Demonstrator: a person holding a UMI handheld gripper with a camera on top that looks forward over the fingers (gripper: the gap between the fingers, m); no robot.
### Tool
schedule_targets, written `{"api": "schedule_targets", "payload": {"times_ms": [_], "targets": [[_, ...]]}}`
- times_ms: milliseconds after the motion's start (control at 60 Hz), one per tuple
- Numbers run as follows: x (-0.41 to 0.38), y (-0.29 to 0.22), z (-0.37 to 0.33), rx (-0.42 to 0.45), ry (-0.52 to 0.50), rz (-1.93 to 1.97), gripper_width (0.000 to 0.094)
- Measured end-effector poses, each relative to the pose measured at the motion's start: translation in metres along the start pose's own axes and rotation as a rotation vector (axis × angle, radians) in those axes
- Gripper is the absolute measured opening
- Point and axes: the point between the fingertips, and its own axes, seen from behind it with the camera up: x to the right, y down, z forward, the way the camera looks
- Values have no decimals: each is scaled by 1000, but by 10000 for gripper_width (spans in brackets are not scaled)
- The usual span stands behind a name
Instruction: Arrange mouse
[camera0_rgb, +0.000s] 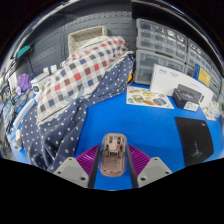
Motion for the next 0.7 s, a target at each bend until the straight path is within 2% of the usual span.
{"api": "schedule_targets", "payload": {"times_ms": [100,250,267,283,317,467,550,700], "targets": [[0,-3,1,-1,-14,53,470],[2,-2,1,-12,-24,73,361],[2,-2,1,-15,-27,73,373],[2,-1,1,-15,-28,70,329],[3,-1,1,-18,-32,63,314],[3,-10,-7,-43,-75,17,311],[10,-54,-33,32,-107,3,312],[62,-151,-91,205,-97,-8,311]]}}
